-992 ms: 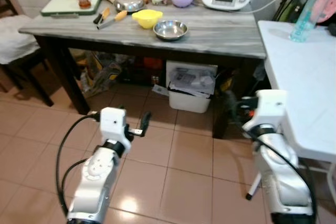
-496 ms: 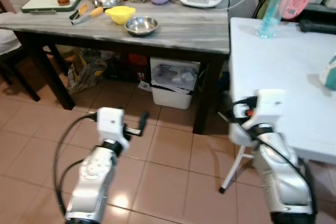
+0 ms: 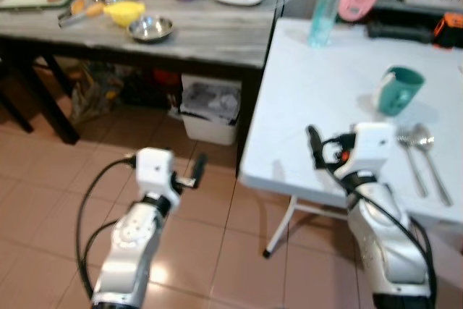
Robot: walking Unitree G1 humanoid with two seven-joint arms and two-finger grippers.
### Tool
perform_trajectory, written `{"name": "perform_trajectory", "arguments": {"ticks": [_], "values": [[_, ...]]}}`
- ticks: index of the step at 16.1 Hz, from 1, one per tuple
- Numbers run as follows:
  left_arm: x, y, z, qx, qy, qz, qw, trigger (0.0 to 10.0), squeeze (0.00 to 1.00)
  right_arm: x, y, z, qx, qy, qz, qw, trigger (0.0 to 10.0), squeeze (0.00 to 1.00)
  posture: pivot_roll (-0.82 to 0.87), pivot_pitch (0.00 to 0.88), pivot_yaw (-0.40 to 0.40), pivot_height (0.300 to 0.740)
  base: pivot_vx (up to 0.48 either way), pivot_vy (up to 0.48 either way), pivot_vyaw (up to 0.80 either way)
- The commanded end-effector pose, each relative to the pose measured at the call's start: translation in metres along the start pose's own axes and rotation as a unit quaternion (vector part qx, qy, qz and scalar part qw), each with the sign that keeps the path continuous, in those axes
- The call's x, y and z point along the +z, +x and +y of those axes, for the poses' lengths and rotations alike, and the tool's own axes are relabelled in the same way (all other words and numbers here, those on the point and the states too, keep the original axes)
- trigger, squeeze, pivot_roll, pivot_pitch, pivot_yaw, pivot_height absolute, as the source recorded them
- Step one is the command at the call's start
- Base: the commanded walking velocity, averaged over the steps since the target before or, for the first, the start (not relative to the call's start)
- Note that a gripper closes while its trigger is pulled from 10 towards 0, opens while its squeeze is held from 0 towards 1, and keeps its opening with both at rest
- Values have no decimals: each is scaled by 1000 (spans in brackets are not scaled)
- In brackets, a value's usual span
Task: Setting the table
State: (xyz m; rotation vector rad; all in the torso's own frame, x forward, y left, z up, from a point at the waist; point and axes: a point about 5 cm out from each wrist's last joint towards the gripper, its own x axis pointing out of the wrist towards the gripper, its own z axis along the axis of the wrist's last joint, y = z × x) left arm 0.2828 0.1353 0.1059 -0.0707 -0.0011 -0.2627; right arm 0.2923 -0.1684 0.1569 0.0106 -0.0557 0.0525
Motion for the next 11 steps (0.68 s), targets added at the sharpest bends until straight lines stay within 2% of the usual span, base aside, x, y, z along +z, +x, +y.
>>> {"name": "perform_trajectory", "arguments": {"ticks": [1,5,11], "values": [[0,1,-3,-4,3,1,1000,10000,0,2,-1,-3,-3,-1,2,1000,10000,0,-71,89,39,740,0,-480,0],[-1,1,-3,-5,6,4,1000,10000,0,0,-1,-2,-4,1,5,1000,10000,0,-73,91,44,740,0,-480,-234],[1,1,-3,-4,-2,-2,1000,10000,0,0,0,0,-3,4,4,1000,10000,0,-64,90,49,740,0,0,0]]}}
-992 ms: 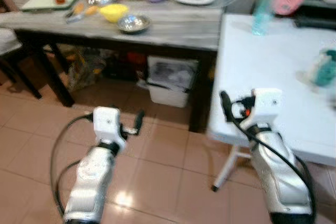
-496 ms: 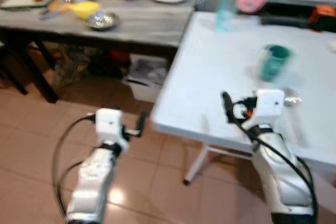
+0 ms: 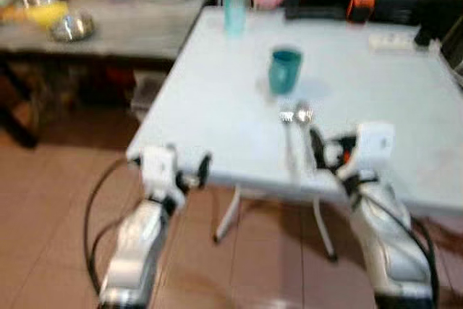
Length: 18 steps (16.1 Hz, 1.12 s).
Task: Setting the table
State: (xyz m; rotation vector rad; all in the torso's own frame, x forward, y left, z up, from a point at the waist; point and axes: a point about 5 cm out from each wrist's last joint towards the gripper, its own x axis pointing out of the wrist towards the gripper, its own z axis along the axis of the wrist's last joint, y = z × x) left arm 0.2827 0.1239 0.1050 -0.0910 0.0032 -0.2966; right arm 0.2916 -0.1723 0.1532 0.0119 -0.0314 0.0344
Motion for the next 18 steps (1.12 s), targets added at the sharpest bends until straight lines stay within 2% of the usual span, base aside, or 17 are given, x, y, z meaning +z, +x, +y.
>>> {"name": "perform_trajectory", "arguments": {"ticks": [1,12,15,17,18], "values": [[3,-2,9,14,10,-4,1000,10000,0,3,1,5,6,4,-8,1000,10000,0,-63,91,49,740,0,0,0],[3,1,6,0,16,1,1000,10000,0,-3,5,14,9,17,0,1000,10000,0,-50,106,66,740,0,0,0],[-6,-4,6,-20,26,15,999,10000,0,-7,12,30,37,16,8,999,10000,0,-45,113,76,740,0,0,0],[-13,-14,4,-58,11,32,998,10000,0,-4,20,42,55,19,0,998,10000,0,-33,125,80,740,0,0,0],[-16,-24,3,-80,17,42,996,10000,0,-1,28,48,61,19,-5,998,10000,0,-25,134,81,740,0,0,0]]}}
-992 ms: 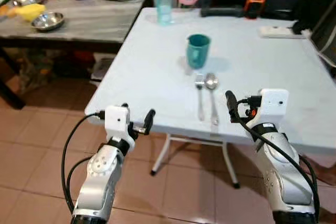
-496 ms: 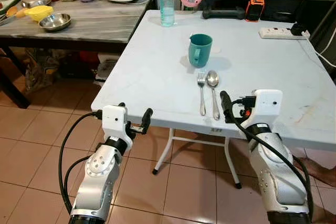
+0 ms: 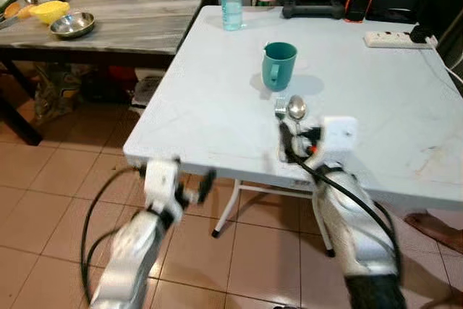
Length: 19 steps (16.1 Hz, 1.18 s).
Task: Setting the table
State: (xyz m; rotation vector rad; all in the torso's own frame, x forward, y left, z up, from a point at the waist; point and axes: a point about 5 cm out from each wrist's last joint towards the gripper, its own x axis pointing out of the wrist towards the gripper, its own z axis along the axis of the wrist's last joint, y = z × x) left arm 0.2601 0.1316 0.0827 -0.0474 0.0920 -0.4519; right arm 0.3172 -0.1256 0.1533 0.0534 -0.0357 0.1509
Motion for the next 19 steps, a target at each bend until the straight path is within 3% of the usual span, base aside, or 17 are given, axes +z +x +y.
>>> {"name": "perform_trajectory", "arguments": {"ticks": [1,3,6,10,14,19], "values": [[4,-2,0,-10,5,-4,1000,10000,0,1,3,3,2,-2,-4,1000,10000,0,-25,134,81,740,0,0,0],[0,-9,-3,-31,3,8,999,10000,0,-1,15,5,-23,-19,6,1000,10000,0,-3,151,78,740,0,0,0],[-2,-15,-10,-60,4,17,998,10000,0,-10,27,6,-39,-6,30,999,10000,0,17,174,81,740,0,0,0],[-3,-23,-9,-72,12,32,997,10000,0,-13,40,10,-44,1,48,998,10000,0,35,205,89,740,0,0,0],[-7,-30,-9,-75,10,42,996,10000,0,-13,49,9,-47,6,60,997,10000,0,42,215,88,740,0,0,0],[0,-28,-13,-81,11,36,996,10000,0,-7,56,21,-32,1,61,998,10000,0,43,214,89,740,0,0,0]]}}
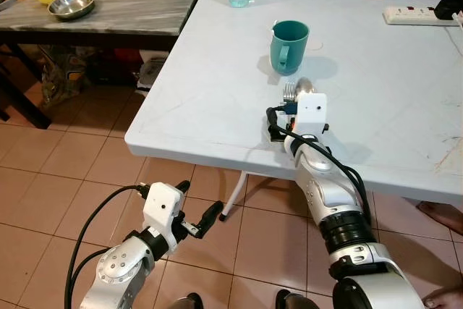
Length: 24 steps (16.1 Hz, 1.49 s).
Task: Setting the table
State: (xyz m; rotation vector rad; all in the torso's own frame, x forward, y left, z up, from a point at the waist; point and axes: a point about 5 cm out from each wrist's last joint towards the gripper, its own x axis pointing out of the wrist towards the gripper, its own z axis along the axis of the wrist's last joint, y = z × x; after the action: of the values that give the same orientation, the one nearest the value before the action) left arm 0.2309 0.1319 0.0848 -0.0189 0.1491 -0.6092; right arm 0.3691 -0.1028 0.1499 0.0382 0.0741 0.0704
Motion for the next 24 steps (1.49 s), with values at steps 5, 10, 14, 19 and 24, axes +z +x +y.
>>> {"name": "perform_trajectory", "arguments": {"ticks": [5,10,14,19,24], "values": [[4,-1,-1,-4,0,2,1000,10000,0,3,-10,7,-12,-29,6,1000,10000,0,45,204,80,740,0,0,0],[3,2,0,-4,-1,3,1000,10000,0,-15,-22,0,-30,-10,39,999,10000,0,38,197,85,740,0,0,0],[3,3,1,-7,1,3,1000,10000,0,9,-18,5,-26,-17,17,999,10000,0,38,200,90,740,0,0,0],[3,5,3,-2,2,2,1000,10000,0,21,-24,7,-22,-25,-6,999,10000,0,47,186,84,740,0,0,0],[4,6,2,-4,2,-1,1000,10000,0,28,-11,11,-15,-18,-8,1000,10000,0,43,185,81,740,0,0,0]]}}
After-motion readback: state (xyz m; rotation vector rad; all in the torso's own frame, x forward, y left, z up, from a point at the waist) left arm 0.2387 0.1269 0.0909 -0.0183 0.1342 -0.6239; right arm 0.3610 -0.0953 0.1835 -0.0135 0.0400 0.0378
